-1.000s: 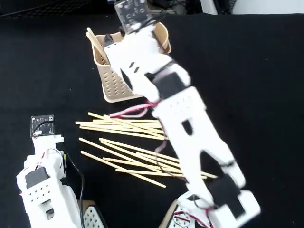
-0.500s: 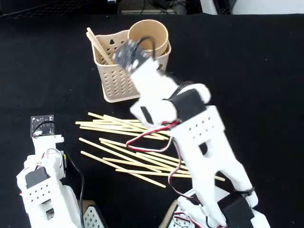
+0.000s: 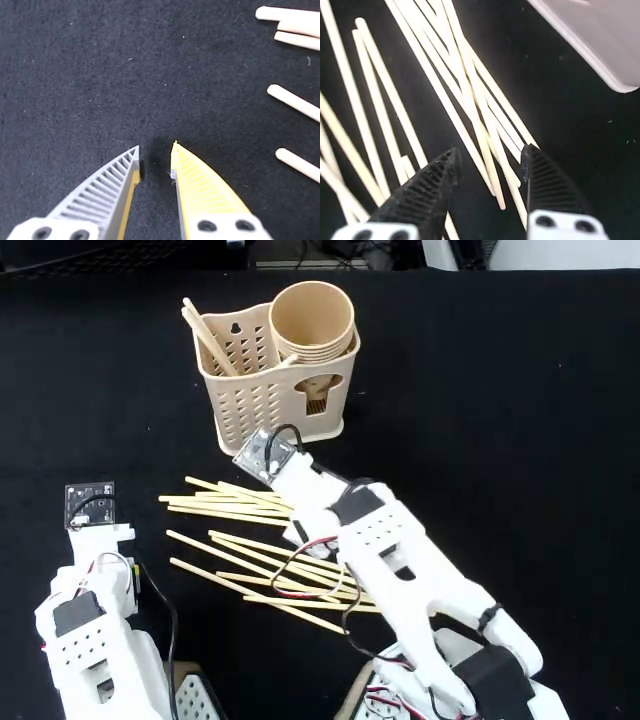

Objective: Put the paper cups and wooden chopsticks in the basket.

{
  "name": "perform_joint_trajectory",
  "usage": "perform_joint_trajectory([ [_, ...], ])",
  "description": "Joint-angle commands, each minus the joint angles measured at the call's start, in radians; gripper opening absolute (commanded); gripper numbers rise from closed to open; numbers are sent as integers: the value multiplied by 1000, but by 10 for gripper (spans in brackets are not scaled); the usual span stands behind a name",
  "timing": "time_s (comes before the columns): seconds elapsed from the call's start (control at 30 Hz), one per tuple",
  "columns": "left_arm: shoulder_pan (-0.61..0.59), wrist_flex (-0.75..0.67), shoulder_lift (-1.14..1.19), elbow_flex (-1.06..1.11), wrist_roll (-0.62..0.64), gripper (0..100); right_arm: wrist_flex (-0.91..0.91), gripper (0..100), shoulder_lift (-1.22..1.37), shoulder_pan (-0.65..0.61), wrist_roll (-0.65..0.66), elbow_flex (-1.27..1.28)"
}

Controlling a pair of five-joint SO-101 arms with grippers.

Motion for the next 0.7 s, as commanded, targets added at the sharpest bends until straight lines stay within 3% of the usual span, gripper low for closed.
perform_joint_trajectory([
  [0.0, 10, -14, -20, -7, -3, 116, -57, 214, 54, -2, 12, -1],
  [0.33, 8, -14, -20, -7, -3, 116, -118, 210, 271, -2, 11, -71],
  [0.53, 8, -15, -20, -7, -3, 116, -112, 14, 220, 3, 5, -39],
  [0.67, 8, -17, -20, -7, -3, 116, -109, 13, 131, 2, 5, 18],
])
